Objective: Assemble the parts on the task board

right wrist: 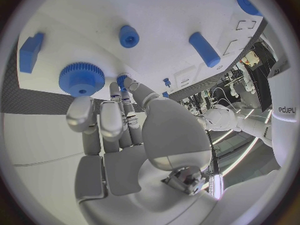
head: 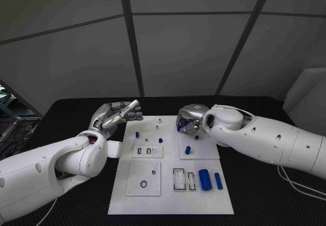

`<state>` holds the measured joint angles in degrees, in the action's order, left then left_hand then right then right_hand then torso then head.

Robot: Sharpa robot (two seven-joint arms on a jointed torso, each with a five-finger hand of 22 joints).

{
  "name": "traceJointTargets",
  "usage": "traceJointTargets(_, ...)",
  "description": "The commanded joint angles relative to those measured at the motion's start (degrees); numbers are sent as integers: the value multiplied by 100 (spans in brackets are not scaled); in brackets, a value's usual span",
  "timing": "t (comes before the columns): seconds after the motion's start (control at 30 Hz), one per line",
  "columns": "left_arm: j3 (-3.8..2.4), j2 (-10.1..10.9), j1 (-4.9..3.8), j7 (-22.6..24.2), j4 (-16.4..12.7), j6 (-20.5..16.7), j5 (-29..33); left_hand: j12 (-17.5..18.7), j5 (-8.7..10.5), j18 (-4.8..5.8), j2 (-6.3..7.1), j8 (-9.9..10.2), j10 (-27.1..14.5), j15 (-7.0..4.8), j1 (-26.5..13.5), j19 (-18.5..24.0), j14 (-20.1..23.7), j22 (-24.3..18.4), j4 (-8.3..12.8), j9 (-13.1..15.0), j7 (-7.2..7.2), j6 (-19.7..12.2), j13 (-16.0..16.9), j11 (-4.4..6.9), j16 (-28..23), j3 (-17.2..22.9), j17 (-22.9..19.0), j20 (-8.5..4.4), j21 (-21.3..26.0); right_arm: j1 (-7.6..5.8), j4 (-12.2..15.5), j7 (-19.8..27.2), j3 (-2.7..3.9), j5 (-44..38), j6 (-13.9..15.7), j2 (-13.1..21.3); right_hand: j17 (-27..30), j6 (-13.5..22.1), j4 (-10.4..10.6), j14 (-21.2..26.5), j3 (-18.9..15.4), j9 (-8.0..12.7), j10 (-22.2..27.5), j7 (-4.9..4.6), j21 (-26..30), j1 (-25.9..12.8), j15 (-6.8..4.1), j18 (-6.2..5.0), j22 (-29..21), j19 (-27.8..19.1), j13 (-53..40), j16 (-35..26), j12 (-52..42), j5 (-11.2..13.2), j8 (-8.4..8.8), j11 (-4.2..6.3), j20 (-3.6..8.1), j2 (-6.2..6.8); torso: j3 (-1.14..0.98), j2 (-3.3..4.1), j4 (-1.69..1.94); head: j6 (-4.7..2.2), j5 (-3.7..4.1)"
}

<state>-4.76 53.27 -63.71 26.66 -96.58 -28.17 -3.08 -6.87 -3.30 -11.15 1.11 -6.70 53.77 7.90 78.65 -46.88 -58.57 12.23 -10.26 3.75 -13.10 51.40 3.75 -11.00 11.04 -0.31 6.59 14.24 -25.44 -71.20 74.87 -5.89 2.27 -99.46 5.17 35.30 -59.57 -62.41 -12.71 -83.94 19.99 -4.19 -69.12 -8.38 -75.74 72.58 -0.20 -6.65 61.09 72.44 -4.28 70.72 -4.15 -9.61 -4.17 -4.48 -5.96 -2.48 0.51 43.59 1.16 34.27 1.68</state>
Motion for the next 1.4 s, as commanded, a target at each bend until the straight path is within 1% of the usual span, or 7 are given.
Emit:
traceJointTargets(0.03,-9,8,-14,27,-1,67,-42,21,-3,86,-52,22,-9,41,-13,-16,9,7,35,-6,-93,-7,-9,-16,-33,-10,7,4,-30,-3,57,71,-3,-22,281,32,-87,-56,19,-208,68,-11,-48,-4,-73,5,-3,116,112,80,-2,80,11,15,-37,-6,-7,41,2,1,-2,-11,-3)
traceJointTargets(0.13,-10,14,-16,28,6,68,-42,23,-3,86,-53,24,-10,41,-13,-14,10,7,36,-6,-94,-7,-9,-17,-35,-10,7,4,-31,-2,159,73,-1,1,536,84,-140,-77,37,-214,107,-12,-60,-8,-118,8,-2,128,183,115,-1,131,14,12,-37,-2,-6,57,-2,0,1,-28,-9)
traceJointTargets(0.3,-11,28,-18,30,17,63,-42,23,-3,86,-53,24,-10,41,-13,-14,10,7,36,-6,-94,-7,-9,-17,-35,-10,7,4,-31,-4,318,42,1,24,901,143,-209,-90,70,-221,149,-10,-68,-17,-169,-8,3,141,263,151,1,198,21,14,-28,-7,-9,94,5,6,3,-62,-20)
traceJointTargets(0.5,-11,26,-22,28,26,67,-42,23,-3,86,-53,24,-10,41,-13,-14,10,7,36,-6,-94,-7,-9,-17,-35,-10,7,4,-31,-27,223,0,3,31,1138,29,-218,-95,85,-220,166,-9,-69,-19,-182,-14,5,144,282,157,3,212,25,19,-24,-9,-10,107,1,19,11,-90,-34)
traceJointTargets(1.03,-12,-3,-34,28,43,79,-42,31,-3,87,-58,33,-14,44,-12,-8,12,8,43,-6,-95,-10,-9,-19,-45,-13,9,6,-33,-50,-387,44,4,45,1342,-569,-277,-88,131,-217,240,-2,-53,-33,-222,-18,15,152,335,169,11,276,39,8,0,-20,-19,149,8,33,14,-68,-84)
traceJointTargets(1.1,-13,-10,-42,28,49,81,-42,32,-3,87,-59,35,-15,44,-12,-6,13,8,45,-5,-95,-11,-8,-19,-47,-14,9,6,-33,-54,-475,65,4,46,1348,-662,-277,-88,131,-217,240,-2,-53,-33,-222,-18,15,152,335,169,11,276,39,8,0,-20,-19,149,18,44,24,-65,-82)
traceJointTargets(1.4,-15,-28,-66,26,64,84,-42,32,-3,87,-59,35,-15,44,-12,-6,13,8,45,-5,-95,-11,-8,-19,-47,-14,9,6,-33,-64,-693,115,4,46,1338,-873,-293,-89,151,-216,258,-1,-51,-37,-232,-27,20,153,346,168,13,295,40,11,5,-25,-23,167,15,55,19,-52,-108)
